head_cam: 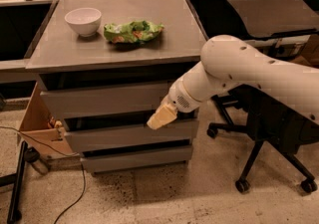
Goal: Open top drawer
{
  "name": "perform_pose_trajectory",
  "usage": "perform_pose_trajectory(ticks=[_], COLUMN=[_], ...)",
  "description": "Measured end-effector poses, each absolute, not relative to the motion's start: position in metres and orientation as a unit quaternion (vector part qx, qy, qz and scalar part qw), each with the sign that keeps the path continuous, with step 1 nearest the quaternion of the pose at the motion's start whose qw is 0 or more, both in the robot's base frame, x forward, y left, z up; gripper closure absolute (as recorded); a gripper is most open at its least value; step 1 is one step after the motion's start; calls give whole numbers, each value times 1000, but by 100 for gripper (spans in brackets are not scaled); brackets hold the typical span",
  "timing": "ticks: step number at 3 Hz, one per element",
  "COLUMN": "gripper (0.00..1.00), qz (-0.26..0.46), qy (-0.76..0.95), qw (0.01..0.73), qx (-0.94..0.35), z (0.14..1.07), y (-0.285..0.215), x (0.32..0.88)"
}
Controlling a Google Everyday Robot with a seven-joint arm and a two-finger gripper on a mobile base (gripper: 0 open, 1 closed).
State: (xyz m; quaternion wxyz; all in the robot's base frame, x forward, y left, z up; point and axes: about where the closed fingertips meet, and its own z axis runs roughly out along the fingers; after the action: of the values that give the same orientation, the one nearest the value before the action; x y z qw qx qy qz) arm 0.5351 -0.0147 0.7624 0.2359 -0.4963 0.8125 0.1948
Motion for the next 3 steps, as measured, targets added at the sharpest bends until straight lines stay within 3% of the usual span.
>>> perform_pose_trajectory(ticks=[2, 3], gripper=[88, 100], qz=[219, 235], qy=[844, 849], qw=[251, 275], qx=[-421, -384], z=[763, 770], y=[20, 38], x=[578, 602])
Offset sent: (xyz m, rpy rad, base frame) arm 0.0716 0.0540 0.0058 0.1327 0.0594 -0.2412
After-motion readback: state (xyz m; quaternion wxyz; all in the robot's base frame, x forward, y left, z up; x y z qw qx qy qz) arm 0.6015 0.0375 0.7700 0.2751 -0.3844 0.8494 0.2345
